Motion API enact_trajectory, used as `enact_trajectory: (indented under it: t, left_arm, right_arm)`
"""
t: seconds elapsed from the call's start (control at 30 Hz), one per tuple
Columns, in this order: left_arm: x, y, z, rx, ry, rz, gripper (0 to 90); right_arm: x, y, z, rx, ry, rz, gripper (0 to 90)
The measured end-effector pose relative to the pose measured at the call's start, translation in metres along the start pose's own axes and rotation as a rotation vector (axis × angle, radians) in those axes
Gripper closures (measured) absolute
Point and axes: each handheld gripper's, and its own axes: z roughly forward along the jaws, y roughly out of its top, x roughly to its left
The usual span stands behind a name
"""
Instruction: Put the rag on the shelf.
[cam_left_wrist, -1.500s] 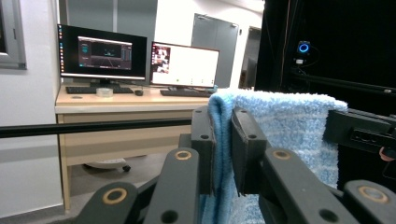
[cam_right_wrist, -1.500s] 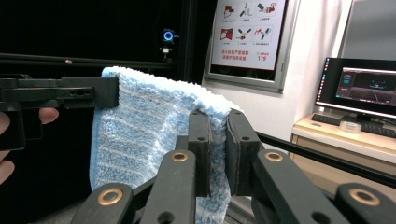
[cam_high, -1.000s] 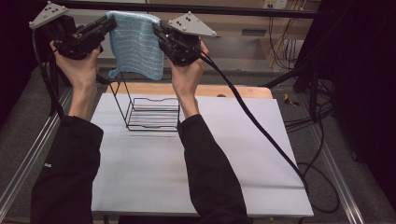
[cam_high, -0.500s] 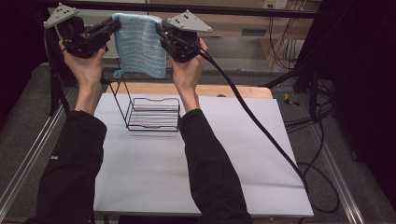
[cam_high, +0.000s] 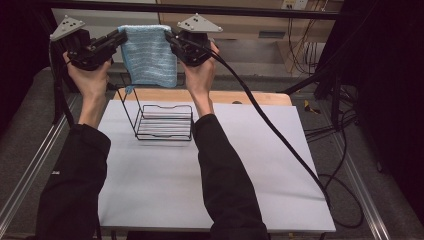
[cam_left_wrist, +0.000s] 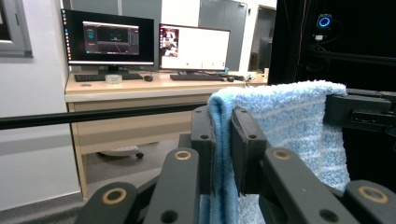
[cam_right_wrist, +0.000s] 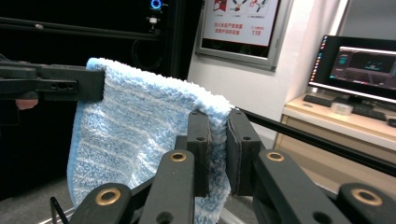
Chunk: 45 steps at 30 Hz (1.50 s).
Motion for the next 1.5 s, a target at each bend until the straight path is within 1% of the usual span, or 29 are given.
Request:
enact_trajectory:
  t: [0.1, 0.23, 0.37, 0.43, 0.47, 0.57, 0.67, 0.77, 0.93, 1.23, 1.4, 1.5]
  left_arm:
    - [0.003, -0.003, 0.0, 0.001, 0.0, -0.011, 80.5]
    - [0.003, -0.001, 0.001, 0.0, 0.017, 0.0, 80.5]
    - [0.001, 0.004, 0.001, -0.028, 0.026, 0.013, 80.5]
    - [0.0, 0.004, 0.003, -0.022, 0.032, 0.027, 80.5]
    - [0.0, 0.002, 0.004, -0.014, 0.033, 0.031, 80.5]
    - [0.002, -0.006, 0.005, 0.003, 0.034, 0.034, 80.4]
    - [0.005, -0.015, 0.005, 0.023, 0.021, 0.027, 80.4]
    - [0.004, -0.022, 0.004, 0.041, 0.01, 0.036, 80.3]
    - [0.003, -0.031, -0.001, 0.038, -0.022, 0.038, 80.3]
    - [0.002, -0.043, -0.012, 0.071, -0.061, 0.043, 80.2]
    - [0.003, -0.051, -0.021, 0.076, -0.075, 0.036, 80.0]
    - [0.002, -0.053, -0.027, 0.081, -0.087, 0.038, 79.9]
  right_arm:
    - [-0.001, -0.002, 0.003, 0.004, 0.01, 0.008, 81.7]
    - [-0.002, -0.003, 0.008, 0.002, 0.012, 0.01, 81.6]
    - [-0.005, 0.003, 0.012, -0.019, 0.01, 0.001, 81.5]
    - [-0.006, 0.003, 0.012, -0.023, 0.006, 0.001, 81.5]
    - [-0.006, 0.002, 0.013, -0.016, 0.003, -0.002, 81.5]
    - [-0.006, -0.005, 0.015, 0.002, -0.007, -0.03, 81.5]
    - [-0.005, -0.015, 0.015, 0.02, 0.007, -0.021, 81.5]
    - [-0.005, -0.022, 0.014, 0.038, 0.011, -0.018, 81.5]
    - [-0.003, -0.027, 0.005, 0.056, 0.025, -0.009, 81.5]
    - [0.002, -0.04, -0.007, 0.092, 0.078, 0.036, 81.3]
    - [0.006, -0.047, -0.012, 0.12, 0.113, 0.039, 81.0]
    - [0.01, -0.048, -0.016, 0.132, 0.132, 0.025, 81.0]
